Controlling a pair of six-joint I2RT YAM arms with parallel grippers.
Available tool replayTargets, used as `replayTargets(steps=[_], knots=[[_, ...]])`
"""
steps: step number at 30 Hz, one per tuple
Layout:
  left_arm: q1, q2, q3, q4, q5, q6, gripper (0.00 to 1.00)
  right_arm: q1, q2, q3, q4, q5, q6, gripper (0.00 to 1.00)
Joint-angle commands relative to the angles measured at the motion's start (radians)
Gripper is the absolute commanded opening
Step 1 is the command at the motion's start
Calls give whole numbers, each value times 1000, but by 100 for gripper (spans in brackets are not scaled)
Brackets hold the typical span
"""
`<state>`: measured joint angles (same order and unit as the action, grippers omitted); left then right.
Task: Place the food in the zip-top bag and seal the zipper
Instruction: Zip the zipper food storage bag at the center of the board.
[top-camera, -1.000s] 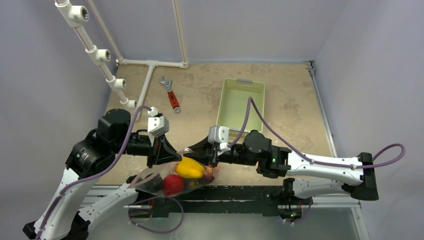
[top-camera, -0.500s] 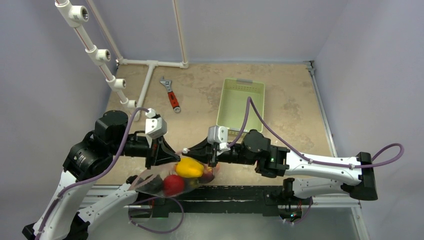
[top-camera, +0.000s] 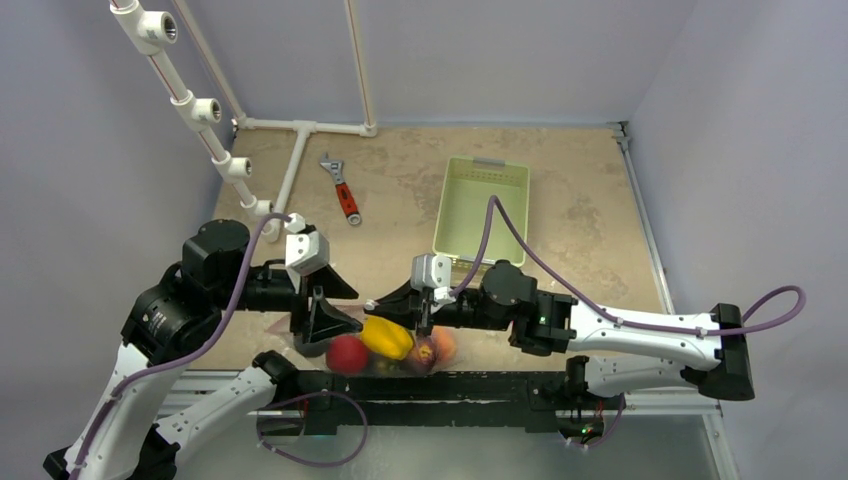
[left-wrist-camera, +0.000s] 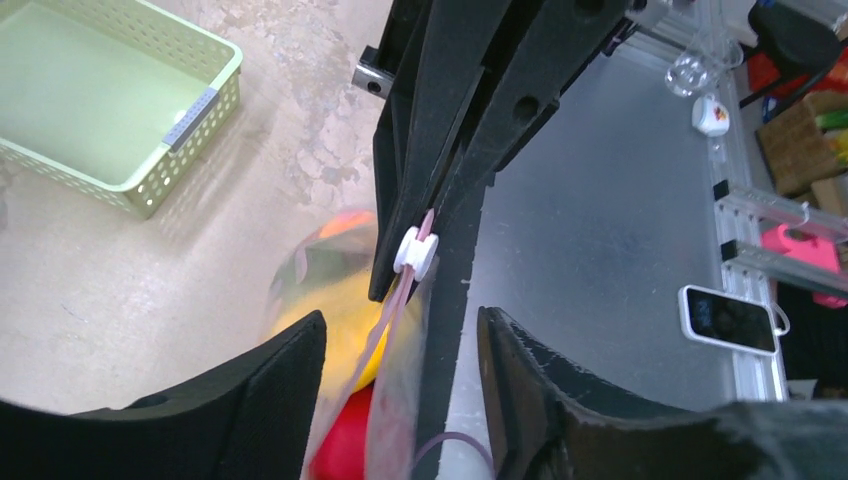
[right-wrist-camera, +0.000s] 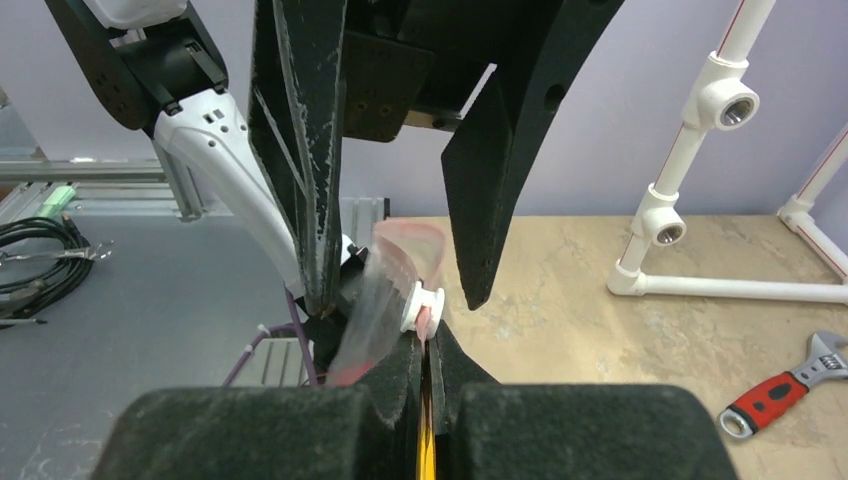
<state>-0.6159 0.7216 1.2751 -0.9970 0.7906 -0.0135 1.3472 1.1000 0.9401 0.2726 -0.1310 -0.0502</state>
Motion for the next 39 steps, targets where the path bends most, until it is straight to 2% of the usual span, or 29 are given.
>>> replayTargets(steps=[1,12,33,39], knots=[[-4,3,28,56,-26,-1,60,-1,-18,-13,47,-9,-4,0],[-4,29,-5,182,21,-1,65,-2,-24,-47,31,-65,9,0],[-4,29,-76,185,193,36,54,-2,-27,-58,38,-89,1,0],[-3,27,-97,194,202,29,46,-2,-28,-60,37,-84,0,0]])
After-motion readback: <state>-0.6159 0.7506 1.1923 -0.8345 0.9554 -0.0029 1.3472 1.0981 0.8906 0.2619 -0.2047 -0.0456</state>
